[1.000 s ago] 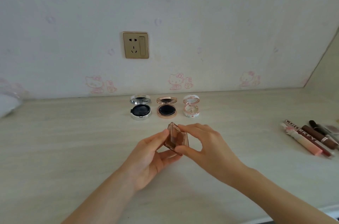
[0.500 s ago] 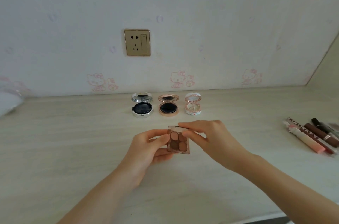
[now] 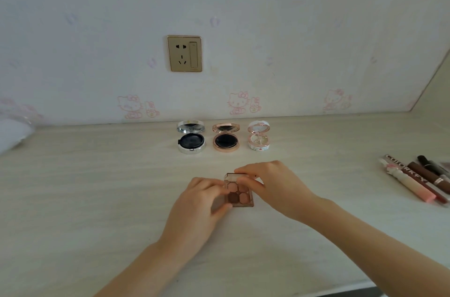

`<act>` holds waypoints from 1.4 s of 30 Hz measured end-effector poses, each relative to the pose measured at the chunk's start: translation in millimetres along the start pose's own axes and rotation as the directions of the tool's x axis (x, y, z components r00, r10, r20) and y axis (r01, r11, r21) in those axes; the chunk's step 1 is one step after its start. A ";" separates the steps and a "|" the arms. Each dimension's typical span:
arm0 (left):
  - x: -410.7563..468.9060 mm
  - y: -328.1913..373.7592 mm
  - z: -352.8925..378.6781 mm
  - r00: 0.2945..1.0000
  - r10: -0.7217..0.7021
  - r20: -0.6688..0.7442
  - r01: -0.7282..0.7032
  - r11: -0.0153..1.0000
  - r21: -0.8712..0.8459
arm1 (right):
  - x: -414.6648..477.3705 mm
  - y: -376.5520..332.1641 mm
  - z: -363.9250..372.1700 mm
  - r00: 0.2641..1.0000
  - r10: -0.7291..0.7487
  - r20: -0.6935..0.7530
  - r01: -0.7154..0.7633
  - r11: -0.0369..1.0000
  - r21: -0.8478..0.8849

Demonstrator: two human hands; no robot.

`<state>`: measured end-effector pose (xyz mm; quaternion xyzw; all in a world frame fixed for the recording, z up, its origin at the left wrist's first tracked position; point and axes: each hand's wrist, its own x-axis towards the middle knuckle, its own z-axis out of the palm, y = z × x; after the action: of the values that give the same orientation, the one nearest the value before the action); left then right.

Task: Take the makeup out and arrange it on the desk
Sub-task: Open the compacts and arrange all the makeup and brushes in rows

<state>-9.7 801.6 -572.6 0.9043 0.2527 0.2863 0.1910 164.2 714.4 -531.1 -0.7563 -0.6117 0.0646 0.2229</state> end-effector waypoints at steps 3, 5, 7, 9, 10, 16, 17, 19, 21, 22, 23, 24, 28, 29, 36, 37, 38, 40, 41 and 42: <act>-1.6 -5.1 5.2 0.999 0.039 -0.032 -0.038 0.999 0.023 | 2.1 -1.1 2.9 0.999 0.000 0.036 0.000 1.000 -0.004; -3.2 -6.4 7.3 0.998 0.045 -0.040 -0.044 0.999 0.026 | 2.2 -2.2 3.6 0.997 0.003 0.073 -0.002 1.000 -0.009; -4.8 -6.6 8.3 0.997 0.049 -0.052 -0.048 0.998 0.029 | 2.7 -2.9 3.1 0.994 0.004 0.105 -0.004 1.000 0.001; -5.5 -6.6 8.7 0.997 0.054 -0.054 -0.053 0.998 0.036 | 4.1 -3.0 1.3 0.992 0.001 0.124 -0.003 1.000 0.009; -5.5 -6.7 9.0 0.997 0.052 -0.054 -0.050 0.998 0.038 | 5.3 -3.0 -0.1 0.991 -0.003 0.131 0.002 1.000 0.006; -6.7 -8.0 9.6 0.999 0.030 -0.029 -0.029 0.999 0.026 | 17.7 -7.4 -9.6 0.982 -0.001 0.191 0.010 0.999 -0.050; -6.8 -8.2 9.7 0.999 0.030 -0.026 -0.029 0.999 0.024 | 20.3 -8.1 -10.7 0.979 0.009 0.205 0.000 0.999 -0.044; -7.1 -8.7 9.8 0.999 0.030 -0.025 -0.030 0.999 0.018 | 24.0 -9.4 -13.6 0.971 0.016 0.240 -0.009 1.000 -0.028; -7.2 -9.3 10.1 0.999 0.030 -0.025 -0.030 1.000 0.007 | 25.1 -9.3 -16.3 0.966 0.015 0.257 -0.012 1.000 -0.016; -7.1 -9.6 10.4 0.999 0.029 -0.026 -0.029 1.000 0.002 | 24.9 -8.7 -17.2 0.966 0.016 0.258 -0.014 1.000 -0.010; -7.1 -9.7 10.6 0.999 0.027 -0.027 -0.027 1.000 -0.001 | 24.2 -7.8 -17.5 0.967 0.017 0.255 -0.017 1.000 -0.004; -7.0 -9.9 10.9 0.999 0.025 -0.026 -0.025 1.000 -0.001 | 23.2 -7.1 -17.5 0.967 0.014 0.253 -0.015 1.000 0.000; -6.7 -9.4 10.7 0.999 0.029 -0.031 -0.029 1.000 0.003 | 19.4 -3.4 -13.6 0.973 -0.020 0.228 0.017 1.000 0.016; -6.7 -9.1 10.6 0.999 0.027 -0.029 -0.027 1.000 0.000 | 18.8 -3.2 -13.0 0.975 -0.025 0.223 0.023 1.000 0.012; -7.6 -7.7 9.5 0.999 0.030 -0.036 -0.030 1.000 -0.009 | 10.1 -0.7 -9.2 0.986 0.033 0.161 -0.045 0.996 0.072; -7.5 -7.1 9.4 0.999 0.031 -0.041 -0.032 0.999 -0.008 | 6.3 0.6 -8.6 0.993 0.071 0.093 -0.080 0.992 0.099; -7.3 -6.7 9.6 0.998 0.036 -0.047 -0.036 0.999 -0.005 | 1.7 2.0 -8.0 0.993 0.114 0.011 -0.114 0.987 0.115; -7.3 -5.7 9.2 0.998 0.043 -0.054 -0.043 0.999 0.004 | -10.5 3.7 -4.9 0.977 0.187 -0.103 -0.176 0.978 0.110; -7.3 -5.2 8.9 0.998 0.042 -0.052 -0.042 0.999 0.009 | -18.5 3.2 -1.6 0.972 0.208 -0.107 -0.200 0.976 0.083; -7.3 -5.0 8.6 0.998 0.039 -0.050 -0.038 0.999 0.014 | -26.4 2.3 3.2 0.973 0.214 -0.088 -0.211 0.976 0.049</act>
<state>-11.3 799.7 -584.7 0.9028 0.2417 0.3108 0.1733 158.6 689.7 -539.5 -0.8151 -0.5149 0.0651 0.2575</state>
